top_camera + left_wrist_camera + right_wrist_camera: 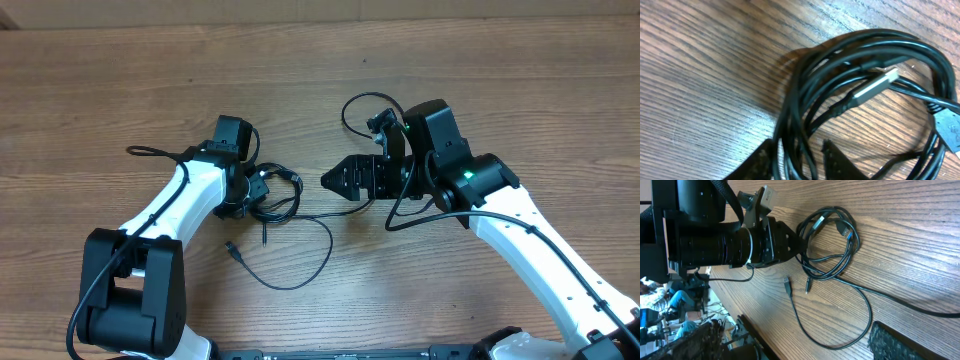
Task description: Untangle cables
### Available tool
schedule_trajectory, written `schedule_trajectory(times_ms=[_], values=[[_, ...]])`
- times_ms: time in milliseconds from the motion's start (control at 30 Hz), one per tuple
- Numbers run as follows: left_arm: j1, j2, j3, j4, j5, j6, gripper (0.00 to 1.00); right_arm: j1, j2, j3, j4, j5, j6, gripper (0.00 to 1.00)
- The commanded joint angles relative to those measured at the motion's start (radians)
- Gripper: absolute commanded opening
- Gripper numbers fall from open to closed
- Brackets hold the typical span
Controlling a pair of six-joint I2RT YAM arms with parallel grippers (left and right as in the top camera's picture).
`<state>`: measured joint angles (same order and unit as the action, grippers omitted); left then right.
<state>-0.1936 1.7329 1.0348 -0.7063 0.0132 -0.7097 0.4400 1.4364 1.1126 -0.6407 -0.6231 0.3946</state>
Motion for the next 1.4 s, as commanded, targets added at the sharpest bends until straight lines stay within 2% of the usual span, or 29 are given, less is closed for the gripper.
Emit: schedule_trajectory(times_ms=[0, 33, 100, 300, 533, 733, 1067, 1267, 1367], values=[[0.003, 0.01, 0.015, 0.003, -0.013, -0.012, 0.24, -0.002, 0.0, 0.012, 0.002, 0.006, -0.003, 0.92], [0.003, 0.01, 0.015, 0.003, -0.013, -0.012, 0.2, -0.002, 0.0, 0.012, 0.002, 0.005, -0.003, 0.92], [0.004, 0.01, 0.015, 0.004, -0.013, -0.012, 0.05, -0.002, 0.0, 0.012, 0.002, 0.006, -0.003, 0.92], [0.014, 0.006, 0.05, -0.013, -0.004, -0.011, 0.04, -0.002, 0.0, 0.012, -0.015, 0.001, -0.003, 0.92], [0.031, -0.045, 0.23, -0.18, 0.059, -0.012, 0.04, -0.002, 0.0, 0.012, -0.085, -0.001, 0.005, 0.98], [0.031, -0.138, 0.381, -0.281, 0.115, -0.016, 0.04, -0.002, 0.0, 0.012, -0.089, -0.025, 0.128, 1.0], [0.031, -0.319, 0.413, -0.314, 0.119, -0.265, 0.04, -0.002, 0.0, 0.012, -0.067, -0.021, 0.34, 1.0], [0.031, -0.366, 0.413, -0.313, 0.23, -0.201, 0.05, 0.001, 0.0, 0.012, -0.037, -0.021, 0.426, 1.0], [0.029, -0.365, 0.413, -0.306, 0.28, -0.102, 0.04, 0.019, 0.0, 0.012, 0.01, -0.019, 0.479, 0.95]])
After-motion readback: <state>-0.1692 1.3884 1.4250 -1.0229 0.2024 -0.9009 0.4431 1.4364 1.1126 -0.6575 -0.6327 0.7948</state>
